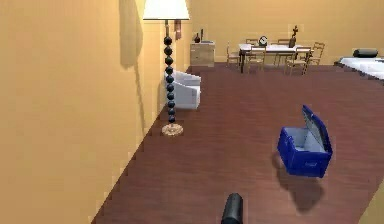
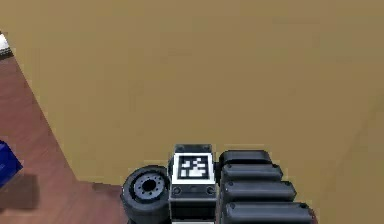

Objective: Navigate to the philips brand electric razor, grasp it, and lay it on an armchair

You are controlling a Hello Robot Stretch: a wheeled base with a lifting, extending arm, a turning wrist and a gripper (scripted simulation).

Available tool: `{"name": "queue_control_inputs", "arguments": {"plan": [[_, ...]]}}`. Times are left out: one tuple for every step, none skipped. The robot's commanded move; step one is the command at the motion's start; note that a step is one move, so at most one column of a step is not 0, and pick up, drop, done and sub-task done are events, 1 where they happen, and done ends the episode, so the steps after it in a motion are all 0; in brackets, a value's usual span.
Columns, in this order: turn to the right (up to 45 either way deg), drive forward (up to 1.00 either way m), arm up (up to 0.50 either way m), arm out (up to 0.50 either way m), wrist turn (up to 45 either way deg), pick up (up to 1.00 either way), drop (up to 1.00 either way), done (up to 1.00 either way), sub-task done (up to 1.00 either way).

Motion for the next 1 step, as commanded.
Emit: {"name": "queue_control_inputs", "arguments": {"plan": [[0.0,0.2,0.0,0.0,0.0,0.0,0.0,0.0,0.0]]}}
